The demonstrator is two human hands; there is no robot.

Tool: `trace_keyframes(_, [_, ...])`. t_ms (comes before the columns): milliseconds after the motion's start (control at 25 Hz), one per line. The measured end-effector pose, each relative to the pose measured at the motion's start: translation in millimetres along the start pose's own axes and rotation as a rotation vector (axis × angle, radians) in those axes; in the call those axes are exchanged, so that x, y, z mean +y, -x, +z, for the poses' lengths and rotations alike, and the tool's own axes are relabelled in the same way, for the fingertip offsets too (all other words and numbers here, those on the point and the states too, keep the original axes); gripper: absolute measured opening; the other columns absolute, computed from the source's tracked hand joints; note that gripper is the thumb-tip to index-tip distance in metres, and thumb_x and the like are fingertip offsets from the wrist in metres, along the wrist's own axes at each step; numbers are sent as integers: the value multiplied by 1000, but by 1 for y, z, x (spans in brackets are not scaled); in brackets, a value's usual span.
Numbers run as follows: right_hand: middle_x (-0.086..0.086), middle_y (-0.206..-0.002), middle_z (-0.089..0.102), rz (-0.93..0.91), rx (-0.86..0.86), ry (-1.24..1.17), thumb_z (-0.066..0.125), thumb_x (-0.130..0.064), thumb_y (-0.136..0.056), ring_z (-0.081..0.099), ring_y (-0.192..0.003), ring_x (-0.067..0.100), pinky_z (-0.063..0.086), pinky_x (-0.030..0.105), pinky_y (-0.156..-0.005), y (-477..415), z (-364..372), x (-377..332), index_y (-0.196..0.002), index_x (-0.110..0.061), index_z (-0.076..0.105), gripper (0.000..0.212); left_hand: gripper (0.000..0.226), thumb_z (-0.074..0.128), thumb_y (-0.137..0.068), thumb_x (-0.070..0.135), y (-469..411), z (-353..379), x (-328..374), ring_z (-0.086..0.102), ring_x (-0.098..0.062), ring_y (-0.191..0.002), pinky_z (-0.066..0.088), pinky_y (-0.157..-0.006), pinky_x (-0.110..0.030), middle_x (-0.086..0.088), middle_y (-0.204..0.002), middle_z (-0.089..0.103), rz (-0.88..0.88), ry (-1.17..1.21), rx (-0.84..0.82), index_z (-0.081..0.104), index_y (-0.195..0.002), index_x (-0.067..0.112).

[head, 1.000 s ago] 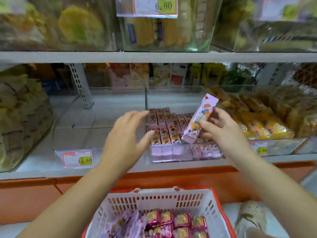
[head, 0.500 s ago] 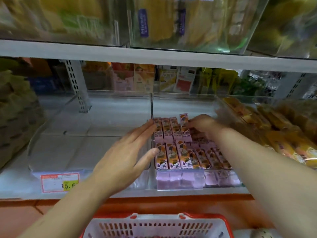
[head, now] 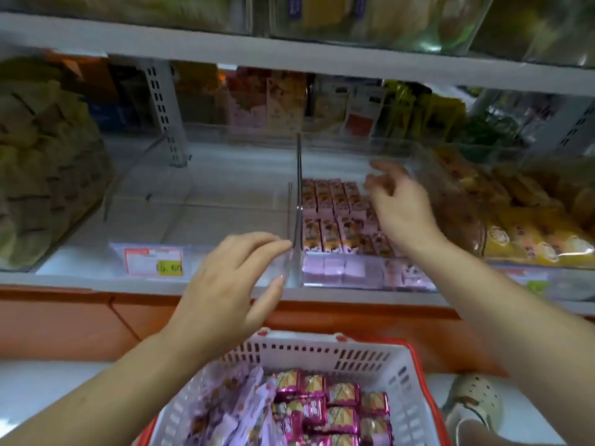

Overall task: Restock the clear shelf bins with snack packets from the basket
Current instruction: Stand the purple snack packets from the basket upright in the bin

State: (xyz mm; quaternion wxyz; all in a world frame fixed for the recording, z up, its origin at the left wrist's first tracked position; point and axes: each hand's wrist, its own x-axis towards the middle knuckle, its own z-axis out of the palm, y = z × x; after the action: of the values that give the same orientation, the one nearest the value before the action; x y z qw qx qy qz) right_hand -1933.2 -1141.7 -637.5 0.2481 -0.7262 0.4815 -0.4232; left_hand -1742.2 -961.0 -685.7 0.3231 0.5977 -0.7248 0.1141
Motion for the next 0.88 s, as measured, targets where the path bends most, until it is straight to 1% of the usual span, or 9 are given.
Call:
trace_keyframes(80, [3, -87, 61, -273, 48, -122, 47, -19, -99, 57, -73, 12, 46, 25, -67, 69, -3, -9, -121, -25, 53, 23, 39, 48, -90, 32, 46, 6, 1, 52, -17, -109, 43, -93, -29, 0, -121, 57, -6, -2, -156, 58, -125, 16])
trace_keyframes(120, [1, -86, 59, -328, -31, -119, 47, -17, -99, 55, -72, 12, 45, 25, -66, 102, 4, -7, -120, -24, 52, 22, 39, 47, -90, 33, 71, 13, 1, 53, -17, -110, 46, -91, -31, 2, -122, 56, -49, 12, -259, 57, -126, 19])
trace_keyframes(200, [-3, -96, 59, -269, -402, 54, 47, -23, -99, 54, -75, 11, 45, 28, -68, 158, 33, 16, -122, -26, 52, 24, 41, 46, -92, 34, 119, 31, 0, 51, -18, -118, 48, -93, -35, 5, -131, 51, -167, 48, -493, 52, -131, 23])
trace_keyframes(320, [4, -134, 51, -82, -1017, 423, 43, -31, -100, 54, -108, 18, 43, 31, -92, 218, 84, 74, -135, -25, 48, 36, 55, 49, -97, 33, 181, 61, 3, 30, -21, -139, 31, -110, -30, 0, -154, 27, -338, 13, -883, 31, -147, 24])
trace_keyframes(440, [10, -135, 45, 67, -1299, 473, 56, -31, -95, 51, -115, 26, 42, 32, -92, 269, 105, 108, -139, -23, 44, 47, 70, 55, -93, 40, 220, 79, 8, 14, -27, -145, 29, -113, -41, -6, -161, 5, -420, -56, -1101, 19, -151, 24])
trace_keyframes(520, [8, -130, 47, 54, -1304, 496, 64, -32, -88, 47, -114, 25, 43, 34, -91, 301, 113, 113, -137, -20, 42, 54, 73, 58, -91, 36, 232, 83, 10, 11, -29, -145, 31, -112, -45, -8, -161, 4, -379, -105, -1161, 19, -151, 24])
trace_keyframes(640, [3, -128, 52, 25, -1168, 473, 65, -30, -88, 47, -117, 23, 42, 33, -92, 320, 119, 111, -127, -19, 48, 44, 70, 53, -92, 26, 234, 80, 7, 11, -28, -146, 31, -112, -44, -7, -161, 5, -334, -132, -1144, 17, -152, 25])
trace_keyframes(800, [-2, -124, 52, 305, -1106, 191, 72, -24, -84, 52, -109, 13, 41, 22, -85, 299, 102, 110, -114, -22, 55, 34, 71, 57, -92, 38, 226, 78, 8, 14, -26, -145, 21, -116, -39, -5, -160, 12, -346, -61, -1080, 21, -152, 26])
trace_keyframes(880, [-2, -114, 49, 350, -1067, 118, 76, -21, -81, 51, -98, 10, 38, 17, -78, 285, 85, 105, -103, -27, 57, 30, 72, 59, -90, 46, 215, 78, 17, 18, -23, -143, 20, -115, -35, -2, -157, 22, -374, 57, -1003, 26, -151, 27])
